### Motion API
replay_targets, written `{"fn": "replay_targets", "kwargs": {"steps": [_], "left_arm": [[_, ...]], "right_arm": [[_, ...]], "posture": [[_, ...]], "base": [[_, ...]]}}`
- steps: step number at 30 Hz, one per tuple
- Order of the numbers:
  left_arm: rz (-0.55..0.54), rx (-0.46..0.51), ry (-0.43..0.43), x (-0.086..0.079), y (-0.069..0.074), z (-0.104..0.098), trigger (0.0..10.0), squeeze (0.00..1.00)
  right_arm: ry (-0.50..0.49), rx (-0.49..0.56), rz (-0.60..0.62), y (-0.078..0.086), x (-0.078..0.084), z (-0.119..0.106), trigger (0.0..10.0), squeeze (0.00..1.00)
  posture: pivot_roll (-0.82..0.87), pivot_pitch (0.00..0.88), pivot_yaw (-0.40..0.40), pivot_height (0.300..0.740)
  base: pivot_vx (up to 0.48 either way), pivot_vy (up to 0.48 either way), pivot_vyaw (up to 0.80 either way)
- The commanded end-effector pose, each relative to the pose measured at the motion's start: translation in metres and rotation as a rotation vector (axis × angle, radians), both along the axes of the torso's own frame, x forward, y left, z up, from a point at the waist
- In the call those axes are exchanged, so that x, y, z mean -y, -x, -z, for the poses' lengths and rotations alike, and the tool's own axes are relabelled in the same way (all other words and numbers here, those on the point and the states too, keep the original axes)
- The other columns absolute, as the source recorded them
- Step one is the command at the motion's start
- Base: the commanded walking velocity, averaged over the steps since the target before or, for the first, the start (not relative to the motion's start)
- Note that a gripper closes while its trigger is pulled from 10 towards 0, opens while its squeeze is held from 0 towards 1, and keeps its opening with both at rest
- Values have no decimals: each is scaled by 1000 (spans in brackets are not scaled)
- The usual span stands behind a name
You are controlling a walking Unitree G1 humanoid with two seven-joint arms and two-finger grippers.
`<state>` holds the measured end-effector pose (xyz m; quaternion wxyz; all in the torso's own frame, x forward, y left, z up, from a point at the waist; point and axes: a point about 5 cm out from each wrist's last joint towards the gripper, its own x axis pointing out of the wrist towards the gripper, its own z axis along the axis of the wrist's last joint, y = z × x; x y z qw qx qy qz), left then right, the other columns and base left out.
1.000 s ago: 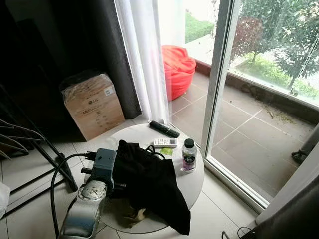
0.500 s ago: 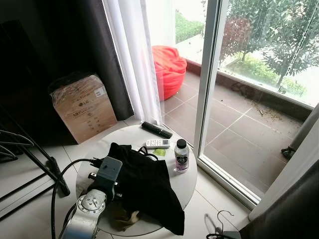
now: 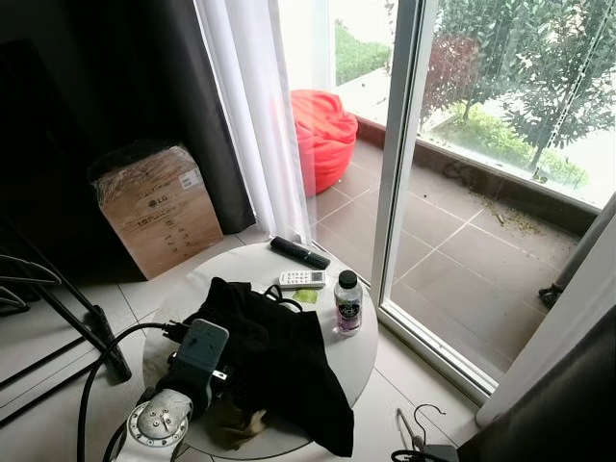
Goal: Hang hanger
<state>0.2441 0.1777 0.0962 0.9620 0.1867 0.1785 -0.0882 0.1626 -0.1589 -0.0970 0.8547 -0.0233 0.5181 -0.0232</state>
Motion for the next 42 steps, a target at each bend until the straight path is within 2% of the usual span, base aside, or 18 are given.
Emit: {"fn": "replay_targets", "kwargs": {"steps": [1, 6, 11, 18, 20, 23, 25, 26, 28, 29, 33, 34, 35, 36, 38, 39, 40, 42], "left_arm": [[-8, 11, 10, -3, 1, -3, 10000, 1000], [36, -37, 34, 0, 2, 1, 10000, 1000], [87, -47, 6, -4, 3, -3, 10000, 1000], [85, -200, -75, -17, 9, 7, 10000, 1000], [104, -289, -104, -19, 14, 13, 10000, 1000], [119, -313, -107, -19, 16, 15, 10000, 1000], [197, -350, -147, -16, 20, 18, 10000, 1000], [222, -353, -163, -15, 20, 19, 10000, 878], [238, -349, -175, -13, 20, 18, 10000, 878], [247, -335, -177, -12, 19, 16, 10000, 0], [265, -191, -121, -8, 8, 0, 10000, 0], [265, -191, -121, -8, 8, 0, 10000, 0], [181, -23, -65, -10, -6, -19, 10000, 0], [181, -23, -65, -10, -6, -19, 10000, 0], [44, 145, -11, -17, -18, -39, 10000, 0], [44, 145, -11, -17, -18, -39, 10000, 0], [-90, 260, 38, -23, -21, -49, 10000, 0], [-131, 290, 73, -23, -20, -49, 10000, 0]], "right_arm": [[-76, -76, -16, 20, -19, 8, 10000, 0], [-78, -87, -22, 21, -19, 9, 10000, 0], [-89, -94, -30, 21, -21, 9, 10000, 0], [-91, -107, -39, 22, -21, 9, 10000, 0], [-91, -112, -46, 22, -21, 9, 10000, 0], [-91, -113, -48, 22, -21, 9, 10000, 0], [-92, -113, -49, 21, -21, 9, 10000, 0], [-93, -113, -49, 21, -21, 9, 10000, 0], [-94, -114, -49, 21, -21, 9, 10000, 0], [-94, -114, -49, 21, -21, 9, 10000, 0], [-95, -114, -50, 21, -20, 9, 10000, 0], [-95, -114, -50, 21, -20, 9, 10000, 0], [-93, -110, -47, 20, -19, 9, 10000, 0], [-93, -110, -47, 20, -19, 9, 10000, 0], [-93, -101, -38, 19, -18, 8, 10000, 0], [-93, -101, -38, 19, -18, 8, 10000, 0], [-94, -97, -32, 18, -17, 8, 10000, 0], [-94, -95, -31, 18, -17, 8, 10000, 0]], "posture": [[-80, 46, 80, 740], [-79, 42, 81, 740], [-79, 33, 80, 740], [-74, 43, 77, 740], [-76, 49, 76, 740], [-76, 50, 76, 740], [-75, 52, 74, 740], [-77, 55, 73, 740], [-78, 56, 72, 740], [-77, 57, 72, 740], [-78, 60, 71, 740], [-78, 60, 71, 740], [-73, 65, 68, 740], [-73, 65, 68, 740], [-71, 66, 68, 740], [-71, 66, 68, 740], [-73, 67, 67, 740], [-75, 66, 66, 740]], "base": [[0, 0, 0], [0, 0, 0], [0, 0, 0], [0, 0, 0], [0, 0, 0], [0, 0, 0], [0, 0, 0], [0, 0, 0], [0, 0, 0], [0, 0, 0], [0, 0, 0], [0, 0, 0], [0, 0, 0], [0, 0, 0], [0, 0, 0], [0, 0, 0], [0, 0, 0], [0, 0, 0]]}}
